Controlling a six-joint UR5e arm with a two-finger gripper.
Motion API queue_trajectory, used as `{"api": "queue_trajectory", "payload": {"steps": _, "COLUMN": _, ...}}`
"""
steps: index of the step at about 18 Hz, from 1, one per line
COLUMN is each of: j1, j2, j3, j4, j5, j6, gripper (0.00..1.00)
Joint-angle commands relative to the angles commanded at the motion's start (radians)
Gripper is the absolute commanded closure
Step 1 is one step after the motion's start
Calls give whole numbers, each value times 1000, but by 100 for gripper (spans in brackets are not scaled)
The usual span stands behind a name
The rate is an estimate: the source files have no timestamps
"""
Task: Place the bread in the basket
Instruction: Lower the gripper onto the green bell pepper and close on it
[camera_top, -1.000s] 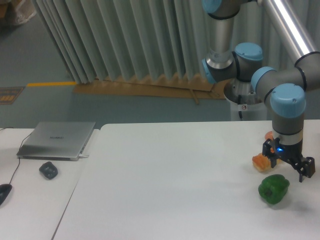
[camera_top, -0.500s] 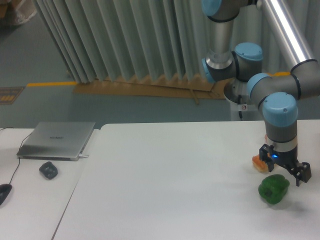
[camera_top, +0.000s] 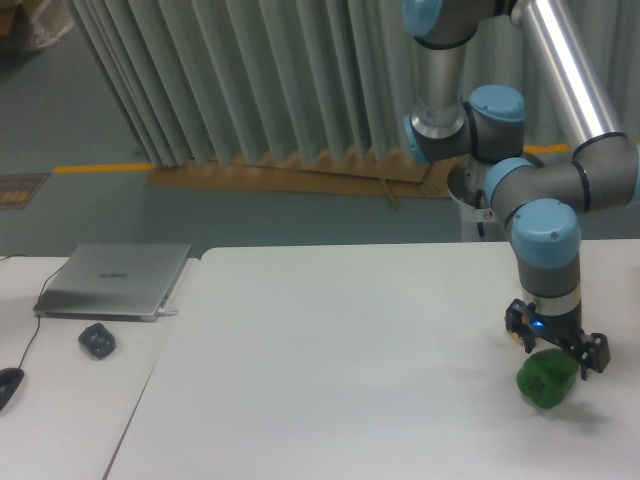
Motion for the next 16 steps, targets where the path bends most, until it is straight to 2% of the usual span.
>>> {"api": "queue_trajectory", "payload": {"steps": 15, "j1": -38, "j2": -40, "j3": 11, "j4": 2, "j5": 38, "j6": -5, "gripper": 0}}
{"api": "queue_trajectory", "payload": {"steps": 16, "j1": -37, "j2": -38, "j3": 11, "j4": 0, "j5": 37, "j6": -5, "gripper": 6}}
